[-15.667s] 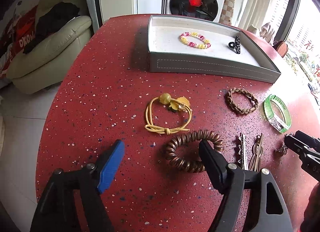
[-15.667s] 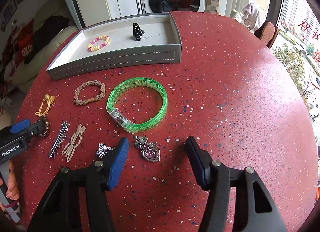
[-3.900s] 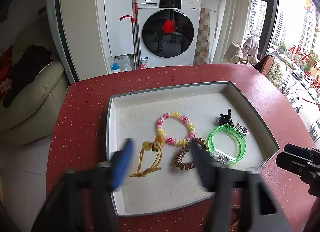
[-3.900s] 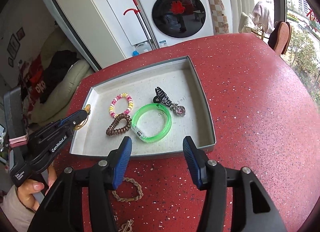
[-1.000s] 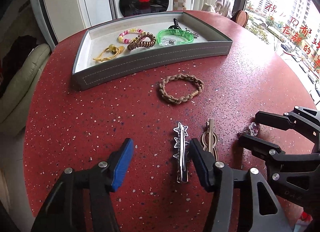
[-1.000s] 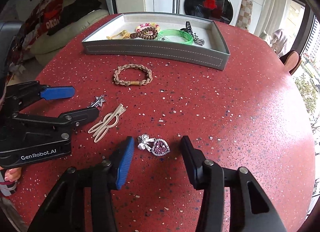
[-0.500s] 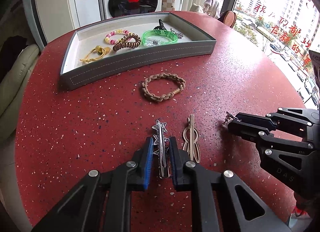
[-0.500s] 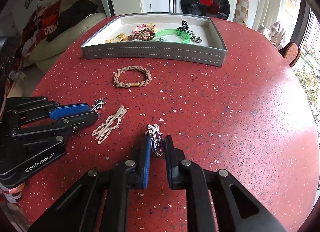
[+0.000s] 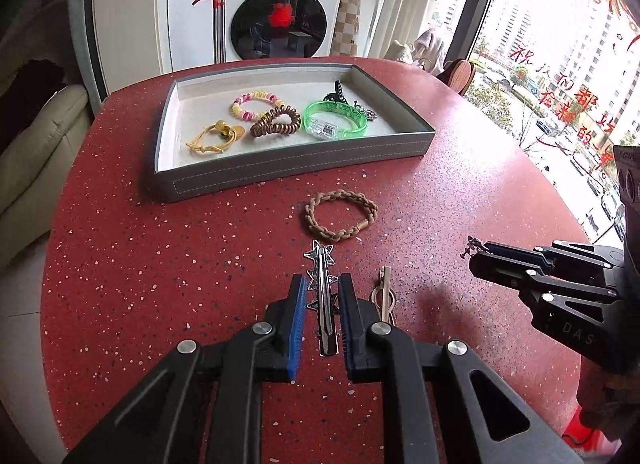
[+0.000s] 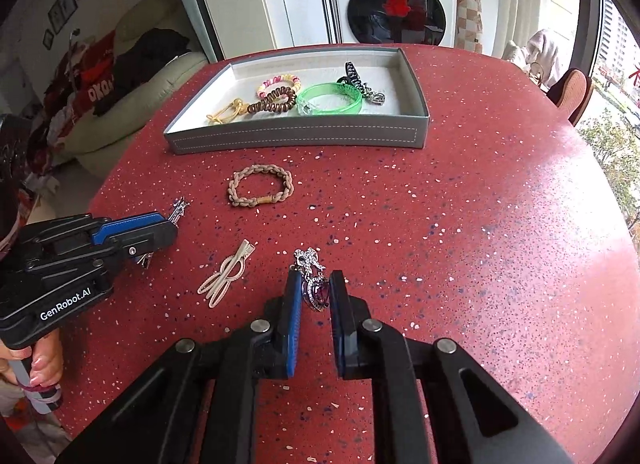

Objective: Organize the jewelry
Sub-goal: 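Carry both items into the tray and open both tools to release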

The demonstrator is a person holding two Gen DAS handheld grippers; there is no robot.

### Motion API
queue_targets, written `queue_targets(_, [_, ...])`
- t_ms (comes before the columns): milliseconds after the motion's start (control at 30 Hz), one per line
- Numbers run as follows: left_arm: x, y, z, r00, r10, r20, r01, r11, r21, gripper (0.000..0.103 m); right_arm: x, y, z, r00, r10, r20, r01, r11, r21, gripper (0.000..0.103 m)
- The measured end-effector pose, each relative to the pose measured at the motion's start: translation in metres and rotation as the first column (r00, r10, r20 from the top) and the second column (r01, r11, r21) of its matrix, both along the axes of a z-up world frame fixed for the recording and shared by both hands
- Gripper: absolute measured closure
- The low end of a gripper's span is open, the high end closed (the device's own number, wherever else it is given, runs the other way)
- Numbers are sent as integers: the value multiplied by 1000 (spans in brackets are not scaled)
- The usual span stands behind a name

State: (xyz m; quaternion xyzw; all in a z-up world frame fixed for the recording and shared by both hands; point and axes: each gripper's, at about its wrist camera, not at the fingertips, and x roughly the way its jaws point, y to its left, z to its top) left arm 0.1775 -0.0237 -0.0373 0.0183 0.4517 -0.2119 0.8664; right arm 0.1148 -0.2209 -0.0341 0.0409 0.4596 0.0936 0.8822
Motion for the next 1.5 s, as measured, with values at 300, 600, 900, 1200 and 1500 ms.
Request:
queue_targets(300, [23, 11, 27, 998, 20, 68, -17, 999, -43, 69, 23, -7, 26, 999, -17, 28, 16, 998, 55, 88])
queue_targets(600, [84, 23, 40, 993, 70, 96, -66, 997, -48, 69, 78, -13, 53, 997, -34, 64, 31, 998, 50, 88])
queue_targets(900, [155, 24, 24, 991, 117, 57, -116, 993, -28, 69, 148, -28, 42, 995, -95, 16, 94, 994, 52, 88])
queue_targets(1200, [193, 19, -8, 990, 141, 6, -141, 990, 21, 69, 193, -42, 14, 989, -142, -42, 144, 988, 49, 88])
queue_targets(1500, [200, 10, -28, 991, 137, -11, -136, 989, 58, 69, 205, -43, -13, 985, -154, -81, 158, 987, 44, 88])
